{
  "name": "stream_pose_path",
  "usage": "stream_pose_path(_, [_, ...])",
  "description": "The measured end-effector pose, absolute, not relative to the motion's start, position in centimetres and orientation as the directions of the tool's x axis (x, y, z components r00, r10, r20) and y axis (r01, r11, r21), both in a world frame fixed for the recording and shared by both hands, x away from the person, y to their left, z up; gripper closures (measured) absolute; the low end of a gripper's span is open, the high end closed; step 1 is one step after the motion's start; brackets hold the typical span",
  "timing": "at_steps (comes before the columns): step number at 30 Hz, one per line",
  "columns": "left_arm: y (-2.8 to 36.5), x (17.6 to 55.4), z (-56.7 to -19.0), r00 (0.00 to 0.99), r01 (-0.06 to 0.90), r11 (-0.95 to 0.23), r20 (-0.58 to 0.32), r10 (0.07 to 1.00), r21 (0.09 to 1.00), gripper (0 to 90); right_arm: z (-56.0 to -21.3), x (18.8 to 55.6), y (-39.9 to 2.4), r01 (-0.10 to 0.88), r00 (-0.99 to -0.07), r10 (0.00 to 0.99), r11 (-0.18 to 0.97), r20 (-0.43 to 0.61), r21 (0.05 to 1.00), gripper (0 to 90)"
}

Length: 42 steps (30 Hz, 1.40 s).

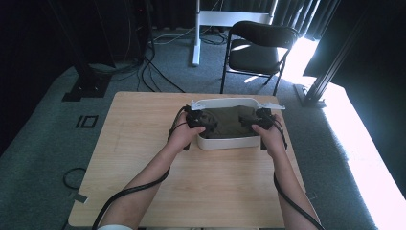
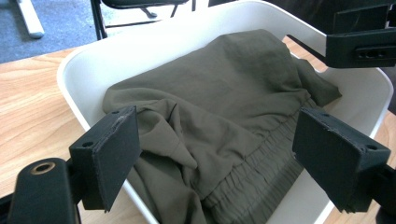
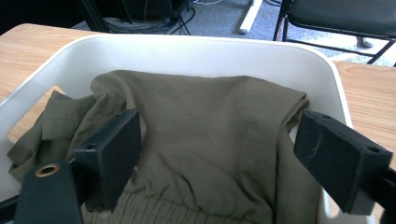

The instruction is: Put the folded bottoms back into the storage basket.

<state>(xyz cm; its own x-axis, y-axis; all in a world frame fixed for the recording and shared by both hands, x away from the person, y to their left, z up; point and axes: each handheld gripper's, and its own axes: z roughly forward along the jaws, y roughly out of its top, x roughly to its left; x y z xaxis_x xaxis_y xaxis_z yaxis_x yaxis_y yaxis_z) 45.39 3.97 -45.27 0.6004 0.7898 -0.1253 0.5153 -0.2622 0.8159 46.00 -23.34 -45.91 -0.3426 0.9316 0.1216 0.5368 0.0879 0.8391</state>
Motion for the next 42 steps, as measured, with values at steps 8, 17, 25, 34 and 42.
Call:
stream_pose_path(8, [4.1,43.5,-45.8,0.627,0.509,-0.271,-0.136,0.767,0.817,16.6,-46.4,44.1,-23.9,0.518,-0.370,0.923,0.110,0.106,0.848,14.1])
stream_pose_path(17, [4.1,42.0,-46.3,0.650,0.502,-0.285,-0.139,0.747,0.816,16.1,-46.7,41.9,-24.4,0.494,-0.394,0.914,0.124,0.095,0.861,14.0])
stream_pose_path(25, [4.4,40.7,-46.9,0.664,0.499,-0.299,-0.138,0.735,0.813,16.0,-47.0,39.3,-24.0,0.471,-0.457,0.884,0.148,0.097,0.870,14.1])
stream_pose_path(34, [4.9,38.4,-47.3,0.697,0.461,-0.320,-0.114,0.708,0.828,16.0,-48.4,37.3,-24.5,0.464,-0.459,0.884,0.158,0.085,0.872,14.1])
stream_pose_path(42, [5.3,36.7,-47.6,0.714,0.437,-0.338,-0.093,0.694,0.834,16.0,-49.4,36.1,-25.0,0.470,-0.447,0.890,0.151,0.086,0.870,14.1])
